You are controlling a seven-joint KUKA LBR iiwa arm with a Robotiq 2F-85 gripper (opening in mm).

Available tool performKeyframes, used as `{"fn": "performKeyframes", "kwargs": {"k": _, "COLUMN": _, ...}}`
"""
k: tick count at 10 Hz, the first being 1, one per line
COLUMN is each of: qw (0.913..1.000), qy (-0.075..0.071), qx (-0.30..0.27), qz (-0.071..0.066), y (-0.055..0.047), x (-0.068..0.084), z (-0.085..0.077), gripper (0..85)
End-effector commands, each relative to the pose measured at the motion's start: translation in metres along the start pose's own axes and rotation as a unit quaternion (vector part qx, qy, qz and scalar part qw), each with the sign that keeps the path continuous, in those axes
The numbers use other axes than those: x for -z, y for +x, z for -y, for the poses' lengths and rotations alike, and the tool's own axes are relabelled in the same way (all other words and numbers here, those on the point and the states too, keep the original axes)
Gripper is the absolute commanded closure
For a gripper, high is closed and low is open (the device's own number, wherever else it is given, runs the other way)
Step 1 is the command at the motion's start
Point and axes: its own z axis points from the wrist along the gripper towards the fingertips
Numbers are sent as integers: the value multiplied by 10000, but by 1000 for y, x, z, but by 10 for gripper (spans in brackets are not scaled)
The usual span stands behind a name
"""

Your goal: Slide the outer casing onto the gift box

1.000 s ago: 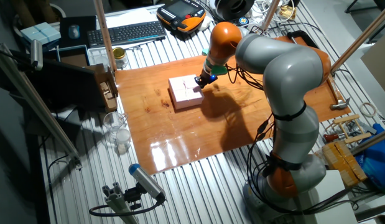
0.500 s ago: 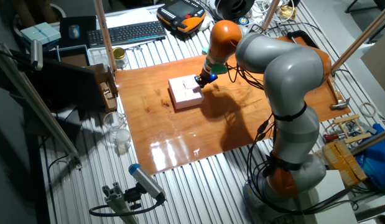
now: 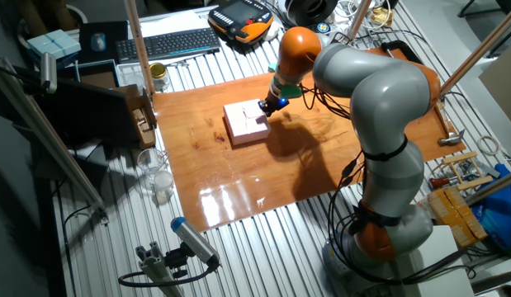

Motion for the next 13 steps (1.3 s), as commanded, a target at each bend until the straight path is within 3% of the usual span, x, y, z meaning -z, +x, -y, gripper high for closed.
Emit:
{"fn": "performKeyframes", "kwargs": {"k": 1, "qw": 10000, "qy": 1, "qx": -7, "qz": -4, "y": 1, "x": 1, "z": 0, "gripper": 850}}
{"fn": "performKeyframes", "kwargs": {"k": 9, "qw": 10000, "qy": 25, "qx": -37, "qz": -34, "y": 3, "x": 3, "z": -5, "gripper": 850}}
{"fn": "performKeyframes", "kwargs": {"k": 13, "qw": 10000, "qy": 60, "qx": 41, "qz": 44, "y": -4, "x": -9, "z": 6, "gripper": 850}}
